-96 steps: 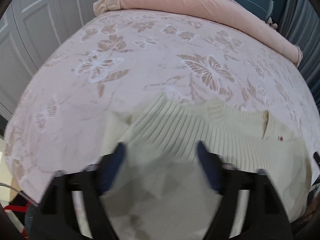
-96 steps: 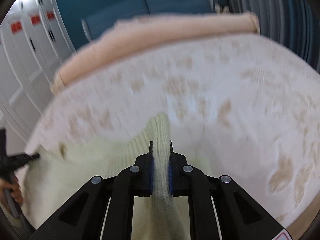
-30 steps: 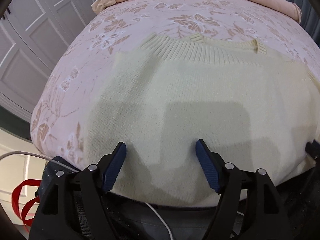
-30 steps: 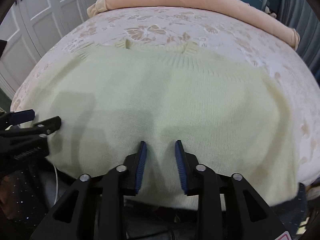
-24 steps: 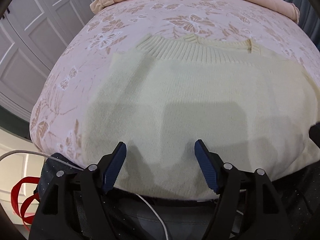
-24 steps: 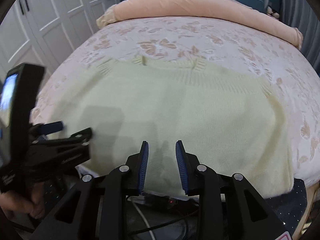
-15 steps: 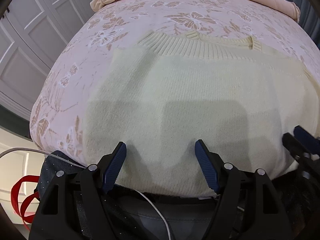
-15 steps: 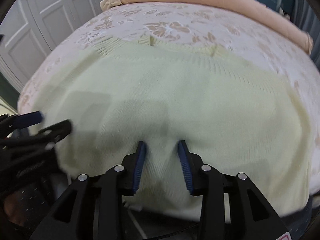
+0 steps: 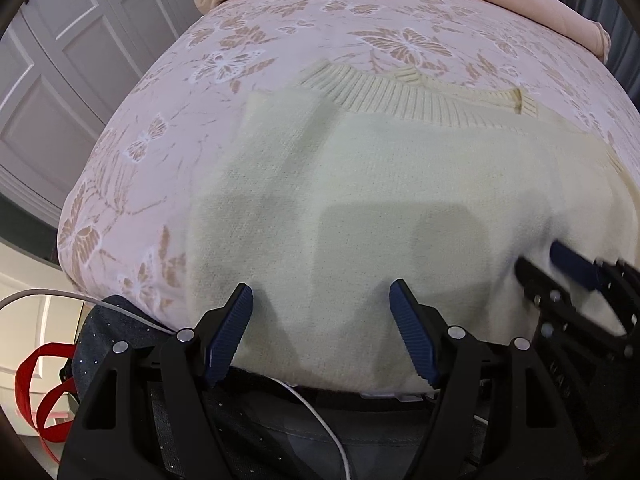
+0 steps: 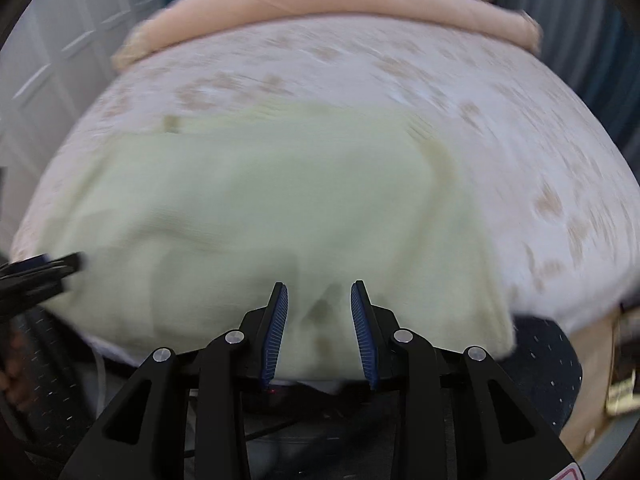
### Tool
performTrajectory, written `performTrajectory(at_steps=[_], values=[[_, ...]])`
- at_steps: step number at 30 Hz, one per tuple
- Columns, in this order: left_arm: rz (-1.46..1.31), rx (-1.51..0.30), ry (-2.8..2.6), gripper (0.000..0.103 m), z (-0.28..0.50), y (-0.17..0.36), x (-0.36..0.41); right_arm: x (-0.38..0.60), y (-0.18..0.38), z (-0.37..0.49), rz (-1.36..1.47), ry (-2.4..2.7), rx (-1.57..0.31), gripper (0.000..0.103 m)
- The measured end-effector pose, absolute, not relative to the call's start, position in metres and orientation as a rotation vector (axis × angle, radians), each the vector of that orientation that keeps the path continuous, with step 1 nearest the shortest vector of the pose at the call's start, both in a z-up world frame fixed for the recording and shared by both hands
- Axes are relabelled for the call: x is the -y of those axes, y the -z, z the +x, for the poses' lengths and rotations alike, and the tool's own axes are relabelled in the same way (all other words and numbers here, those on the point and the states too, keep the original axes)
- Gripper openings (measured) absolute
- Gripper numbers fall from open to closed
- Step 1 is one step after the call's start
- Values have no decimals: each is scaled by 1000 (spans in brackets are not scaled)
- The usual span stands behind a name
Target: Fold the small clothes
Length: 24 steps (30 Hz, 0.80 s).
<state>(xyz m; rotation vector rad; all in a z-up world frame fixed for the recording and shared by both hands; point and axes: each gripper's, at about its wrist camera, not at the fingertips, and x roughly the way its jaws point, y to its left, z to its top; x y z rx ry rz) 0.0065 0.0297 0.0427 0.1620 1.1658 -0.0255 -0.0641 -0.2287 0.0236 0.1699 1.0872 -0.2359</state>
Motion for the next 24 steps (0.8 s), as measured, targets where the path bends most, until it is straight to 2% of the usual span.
performTrajectory(at_steps=[4, 7, 11, 14, 16, 19, 23, 24], values=[[169, -1169, 19, 69, 8, -42, -29, 250, 5, -51, 232, 255, -1139, 28], [173, -1169, 17, 69, 10, -42, -28, 251, -4, -49, 216, 253, -1127, 28], [185, -1168, 12, 69, 11, -41, -24, 260, -33, -60, 224, 277, -1019, 28], [196, -1170, 4, 69, 12, -40, -22, 286, -49, -59, 249, 315, -952, 39], [198, -1174, -2, 69, 13, -40, -20, 304, -50, -51, 265, 341, -941, 50], [199, -1182, -8, 69, 14, -41, -18, 328, -40, -36, 314, 344, -948, 54], [146, -1170, -10, 69, 21, -51, -24, 338, -11, -8, 337, 311, -1023, 53], [122, -1155, -13, 69, 25, -55, -28, 339, -7, -4, 349, 304, -1020, 44]])
